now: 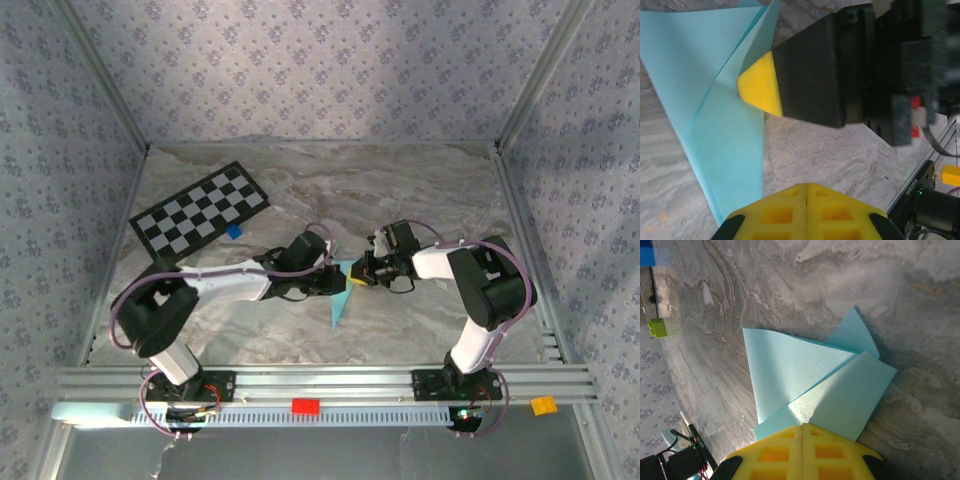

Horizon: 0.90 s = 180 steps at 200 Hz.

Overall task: Fold a paper plane with a square sheet of paper (pick it up from the middle)
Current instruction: Fold the wing for the fifth time at the center of the table.

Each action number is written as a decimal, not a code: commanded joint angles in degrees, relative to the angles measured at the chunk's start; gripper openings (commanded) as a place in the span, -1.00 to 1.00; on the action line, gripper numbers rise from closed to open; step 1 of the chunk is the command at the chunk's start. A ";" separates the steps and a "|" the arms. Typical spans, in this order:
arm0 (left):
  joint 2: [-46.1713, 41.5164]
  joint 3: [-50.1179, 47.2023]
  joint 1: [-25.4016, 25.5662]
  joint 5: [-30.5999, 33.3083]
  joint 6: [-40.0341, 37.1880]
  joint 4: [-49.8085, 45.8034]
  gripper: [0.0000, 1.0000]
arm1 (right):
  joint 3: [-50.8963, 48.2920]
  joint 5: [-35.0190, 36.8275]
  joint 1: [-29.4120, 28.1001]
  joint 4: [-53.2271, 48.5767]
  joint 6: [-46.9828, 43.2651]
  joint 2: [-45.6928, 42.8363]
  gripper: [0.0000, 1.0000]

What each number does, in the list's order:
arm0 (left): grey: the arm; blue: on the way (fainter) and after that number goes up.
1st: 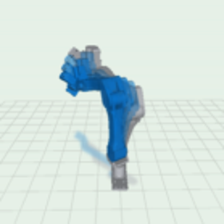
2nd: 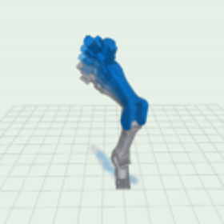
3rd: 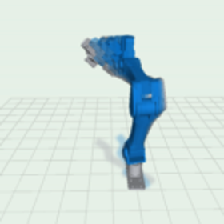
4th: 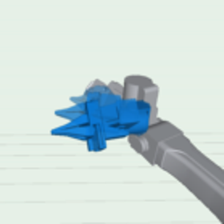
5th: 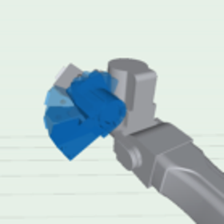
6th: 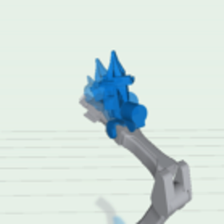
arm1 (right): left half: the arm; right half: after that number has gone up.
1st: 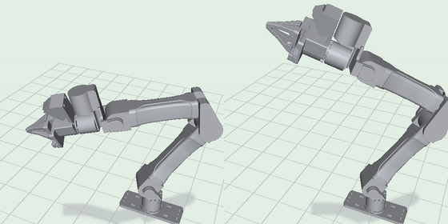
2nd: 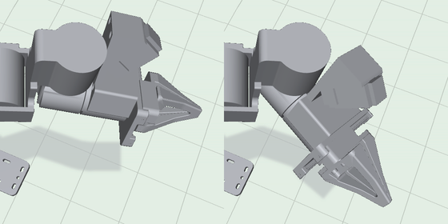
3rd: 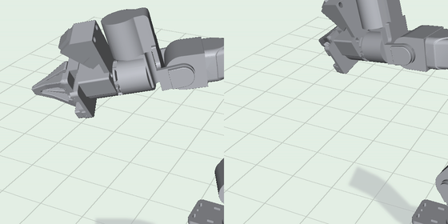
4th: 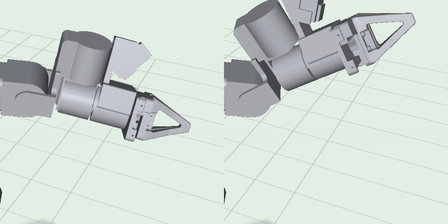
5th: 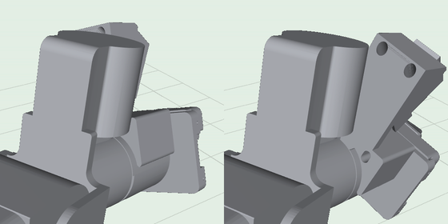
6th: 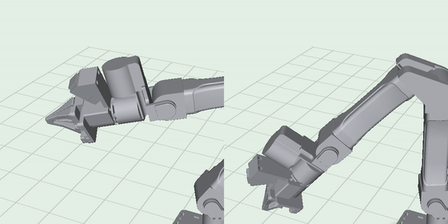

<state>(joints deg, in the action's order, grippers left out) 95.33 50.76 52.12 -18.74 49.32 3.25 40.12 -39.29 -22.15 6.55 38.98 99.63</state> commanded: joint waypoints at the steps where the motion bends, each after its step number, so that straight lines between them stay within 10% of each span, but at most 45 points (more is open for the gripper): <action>1: 3.63 1.12 0.00 -1.47 0.68 -1.54 -0.93 | -1.76 7.11 0.16 -2.00 0.92 0.73 -0.93; 180: 9.79 -5.24 3.63 4.02 1.48 -3.20 -1.00 | 1.56 4.08 3.54 -3.22 -2.51 -0.08 -0.85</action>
<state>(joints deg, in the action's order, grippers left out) 102.28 47.05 54.76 -17.96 51.70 8.80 42.74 -36.03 -21.02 2.66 37.67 97.23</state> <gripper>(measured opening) 0.046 0.077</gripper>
